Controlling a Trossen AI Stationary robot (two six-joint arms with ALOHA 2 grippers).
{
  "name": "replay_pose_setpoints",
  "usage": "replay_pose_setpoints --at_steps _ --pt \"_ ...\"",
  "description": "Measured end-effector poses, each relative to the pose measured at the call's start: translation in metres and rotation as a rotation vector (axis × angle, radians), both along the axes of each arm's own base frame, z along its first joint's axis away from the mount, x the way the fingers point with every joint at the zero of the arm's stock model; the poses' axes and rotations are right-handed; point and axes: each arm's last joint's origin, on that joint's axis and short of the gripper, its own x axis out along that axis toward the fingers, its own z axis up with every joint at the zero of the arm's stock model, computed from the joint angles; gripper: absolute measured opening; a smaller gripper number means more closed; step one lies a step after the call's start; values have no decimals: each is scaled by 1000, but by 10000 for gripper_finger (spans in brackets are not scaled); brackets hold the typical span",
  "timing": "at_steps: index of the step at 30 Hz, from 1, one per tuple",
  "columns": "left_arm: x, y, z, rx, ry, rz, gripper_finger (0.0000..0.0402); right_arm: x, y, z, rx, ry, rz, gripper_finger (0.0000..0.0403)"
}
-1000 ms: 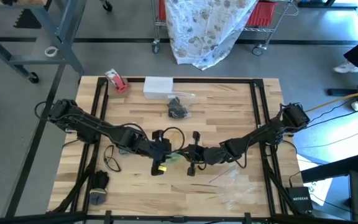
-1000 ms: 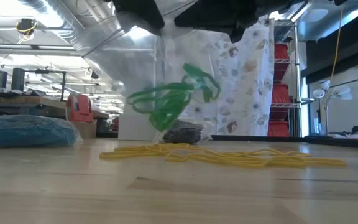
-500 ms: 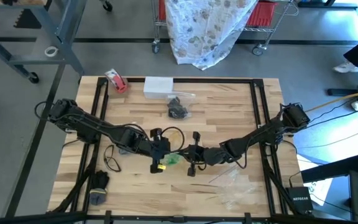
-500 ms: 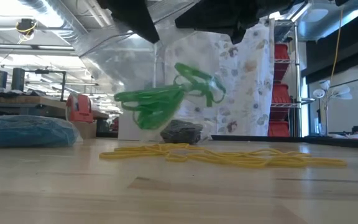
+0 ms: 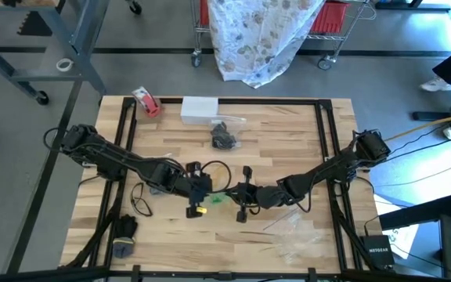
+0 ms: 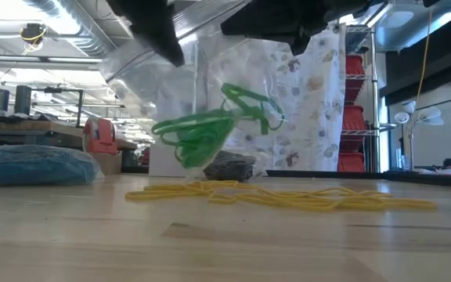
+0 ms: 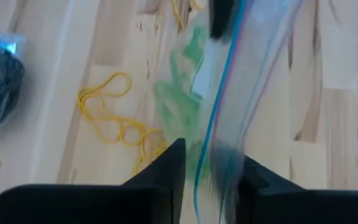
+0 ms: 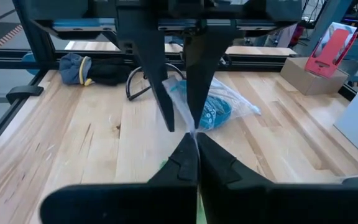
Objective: Sort rubber bands
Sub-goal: Close the transparent zip bag
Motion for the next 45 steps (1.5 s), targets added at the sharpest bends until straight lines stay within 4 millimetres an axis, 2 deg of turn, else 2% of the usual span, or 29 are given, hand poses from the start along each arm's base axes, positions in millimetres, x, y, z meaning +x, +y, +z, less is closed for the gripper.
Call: replay_pose_setpoints --at_steps 4,7,16,26,29,31,35,45 --pt "-3 1 -2 24 28 9 14 0 0 0 -1 1 0 0" --pt "-4 2 -2 35 39 6 3 0 0 0 -1 3 0 0" --pt "-4 1 -2 30 44 -10 9 0 0 0 -2 5 0 0" --pt "-8 -1 -4 23 95 -28 75 0 0 -1 0 7 8 0" --pt "-12 1 -6 30 132 -16 83 0 0 -1 -4 16 8 0" --pt "-13 1 -6 27 140 1 69 -1 0 -2 -6 21 8 0" --pt "-13 1 -7 36 149 -11 10 -1 0 -2 -6 21 8 0" --pt "-13 1 -7 17 156 -30 7 -1 0 -2 -6 21 8 0"
